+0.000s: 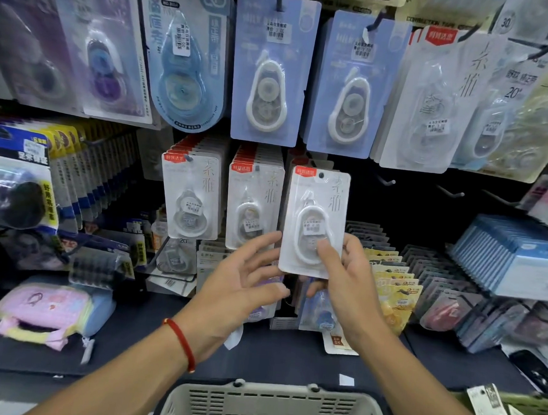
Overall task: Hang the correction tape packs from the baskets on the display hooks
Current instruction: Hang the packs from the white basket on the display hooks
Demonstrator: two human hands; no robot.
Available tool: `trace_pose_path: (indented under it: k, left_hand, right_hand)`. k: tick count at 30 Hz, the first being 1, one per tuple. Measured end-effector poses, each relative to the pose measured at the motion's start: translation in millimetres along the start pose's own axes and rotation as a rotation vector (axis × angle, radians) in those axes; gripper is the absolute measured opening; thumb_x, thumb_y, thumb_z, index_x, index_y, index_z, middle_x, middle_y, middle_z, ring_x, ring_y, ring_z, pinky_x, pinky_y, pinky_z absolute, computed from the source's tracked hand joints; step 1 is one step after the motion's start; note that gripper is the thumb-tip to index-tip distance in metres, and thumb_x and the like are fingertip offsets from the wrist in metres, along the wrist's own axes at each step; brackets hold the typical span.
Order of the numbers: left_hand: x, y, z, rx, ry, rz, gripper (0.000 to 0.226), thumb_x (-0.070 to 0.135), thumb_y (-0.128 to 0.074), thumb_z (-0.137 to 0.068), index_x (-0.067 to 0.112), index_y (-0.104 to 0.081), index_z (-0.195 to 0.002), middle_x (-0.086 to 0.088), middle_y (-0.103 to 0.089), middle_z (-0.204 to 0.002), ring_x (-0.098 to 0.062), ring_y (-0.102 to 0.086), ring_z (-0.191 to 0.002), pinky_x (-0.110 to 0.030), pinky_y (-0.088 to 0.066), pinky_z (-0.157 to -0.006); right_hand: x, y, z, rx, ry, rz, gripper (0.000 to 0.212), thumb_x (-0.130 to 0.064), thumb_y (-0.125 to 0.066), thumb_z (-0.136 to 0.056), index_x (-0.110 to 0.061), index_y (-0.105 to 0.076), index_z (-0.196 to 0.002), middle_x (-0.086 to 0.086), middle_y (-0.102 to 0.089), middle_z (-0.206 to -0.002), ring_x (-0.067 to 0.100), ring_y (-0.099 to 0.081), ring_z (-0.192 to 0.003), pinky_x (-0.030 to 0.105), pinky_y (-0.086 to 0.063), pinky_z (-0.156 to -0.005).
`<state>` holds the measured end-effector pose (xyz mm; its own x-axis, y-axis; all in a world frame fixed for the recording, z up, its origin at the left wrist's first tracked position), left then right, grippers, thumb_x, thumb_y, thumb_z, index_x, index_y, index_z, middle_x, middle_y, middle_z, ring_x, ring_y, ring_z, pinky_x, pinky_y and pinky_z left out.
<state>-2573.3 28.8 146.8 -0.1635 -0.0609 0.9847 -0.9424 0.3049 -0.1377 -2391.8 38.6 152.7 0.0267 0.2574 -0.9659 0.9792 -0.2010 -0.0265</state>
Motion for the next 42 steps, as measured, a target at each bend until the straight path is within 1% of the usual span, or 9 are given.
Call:
trace_pose_path:
  k: [8,12,15,17,21,25,32,38,42]
  left_hand:
    - [3.5,-2.1,0.2,-0.012,-0.022,0.003,0.071,-0.008,-0.077,-0.083,0.023,-0.056,-0.143,0.000,-0.069,-0.138,-0.018,-0.068,-0.125,-0.045,-0.053,-0.110]
    - [14.4,7.6,0.5,0.148,-0.221,-0.553,0.060,-0.003,-0.064,-0.094,0.037,-0.055,-0.138,0.018,-0.061,-0.136,0.004,-0.058,-0.126,-0.021,-0.051,-0.107]
    - [19.5,15.2,-0.6,0.205,-0.355,-0.856,0.063,0.003,-0.066,-0.091,0.031,-0.054,-0.146,0.017,-0.047,-0.151,0.004,-0.040,-0.141,-0.005,-0.026,-0.115]
    - [18.9,18.2,-4.6,0.209,-0.393,-0.955,0.065,0.005,-0.068,-0.089,0.026,-0.053,-0.149,0.012,-0.034,-0.163,-0.002,-0.026,-0.151,0.002,-0.008,-0.113]
    - [15.6,19.3,-13.4,0.168,-0.431,-1.083,0.071,0.008,-0.068,-0.090,0.023,-0.045,-0.155,0.007,-0.016,-0.173,-0.006,-0.011,-0.156,-0.002,0.001,-0.114]
    - [13.1,19.2,-16.3,0.180,-0.461,-1.100,0.072,0.003,-0.067,-0.087,0.018,-0.047,-0.154,0.000,-0.019,-0.173,-0.012,-0.015,-0.156,-0.024,-0.019,-0.118]
    - [8.3,25.2,-17.6,0.157,-0.479,-1.143,0.073,-0.001,-0.067,-0.081,0.016,-0.050,-0.150,0.001,-0.018,-0.173,-0.015,-0.020,-0.154,-0.029,-0.038,-0.110]
    - [6.9,29.0,-18.1,0.143,-0.467,-1.146,0.072,0.000,-0.065,-0.085,0.018,-0.048,-0.152,0.005,-0.013,-0.175,-0.014,-0.016,-0.159,-0.026,-0.029,-0.117]
    - [9.8,28.9,-12.7,0.157,-0.446,-1.132,0.060,0.000,-0.064,-0.088,0.016,-0.057,-0.145,-0.004,-0.033,-0.166,-0.023,-0.032,-0.152,-0.031,-0.035,-0.116]
  right_hand:
    - [0.4,3.8,-0.7,0.081,0.043,0.012,0.023,-0.042,-0.060,-0.106,-0.022,-0.060,-0.118,0.003,-0.066,-0.064,0.019,-0.055,-0.045,0.029,-0.043,-0.041]
    - [17.7,8.4,-9.8,0.123,-0.115,0.040,0.042,-0.047,-0.064,-0.102,-0.019,-0.054,-0.131,0.004,-0.077,-0.088,0.019,-0.073,-0.068,0.036,-0.061,-0.066]
    - [36.1,17.9,-12.4,0.124,-0.270,0.231,0.052,-0.033,-0.060,-0.105,-0.020,-0.038,-0.151,0.007,-0.070,-0.116,0.023,-0.073,-0.103,0.046,-0.060,-0.095]
    - [33.0,22.4,-10.6,0.098,-0.144,0.580,0.055,-0.031,-0.056,-0.106,-0.023,-0.035,-0.156,0.004,-0.054,-0.147,0.024,-0.060,-0.128,0.048,-0.050,-0.109]
    - [4.4,-2.6,-12.3,-0.093,0.382,0.925,0.057,-0.019,-0.056,-0.104,-0.025,-0.040,-0.158,-0.005,-0.032,-0.165,0.012,-0.034,-0.150,0.037,-0.034,-0.122]
    - [1.6,-24.1,-48.5,-0.157,0.436,1.246,0.068,-0.018,-0.059,-0.100,-0.018,-0.034,-0.163,0.006,-0.015,-0.174,0.026,-0.024,-0.157,0.044,-0.037,-0.116]
    - [15.7,-42.7,-105.8,-0.097,0.314,1.366,0.081,-0.017,-0.062,-0.090,-0.023,-0.027,-0.163,0.008,-0.009,-0.173,0.038,-0.040,-0.141,0.051,-0.055,-0.093]
    - [18.7,-42.6,-114.8,-0.116,0.348,1.346,0.081,-0.013,-0.062,-0.087,-0.033,-0.032,-0.159,0.007,-0.004,-0.173,0.040,-0.037,-0.140,0.053,-0.056,-0.090]
    - [21.9,-25.6,-88.1,-0.044,0.392,1.242,0.060,-0.011,-0.058,-0.092,-0.021,-0.045,-0.150,0.012,-0.029,-0.164,0.036,-0.053,-0.125,0.043,-0.052,-0.083]
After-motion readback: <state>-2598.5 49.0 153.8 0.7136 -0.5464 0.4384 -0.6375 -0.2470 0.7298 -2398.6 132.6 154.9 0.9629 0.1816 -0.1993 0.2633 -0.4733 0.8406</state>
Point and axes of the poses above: each hand's wrist, its own z-axis away from the middle knuckle, its own y-axis out of the back of the hand, x = y × z, the point moved 5 cm from there along -z, towards the middle knuckle
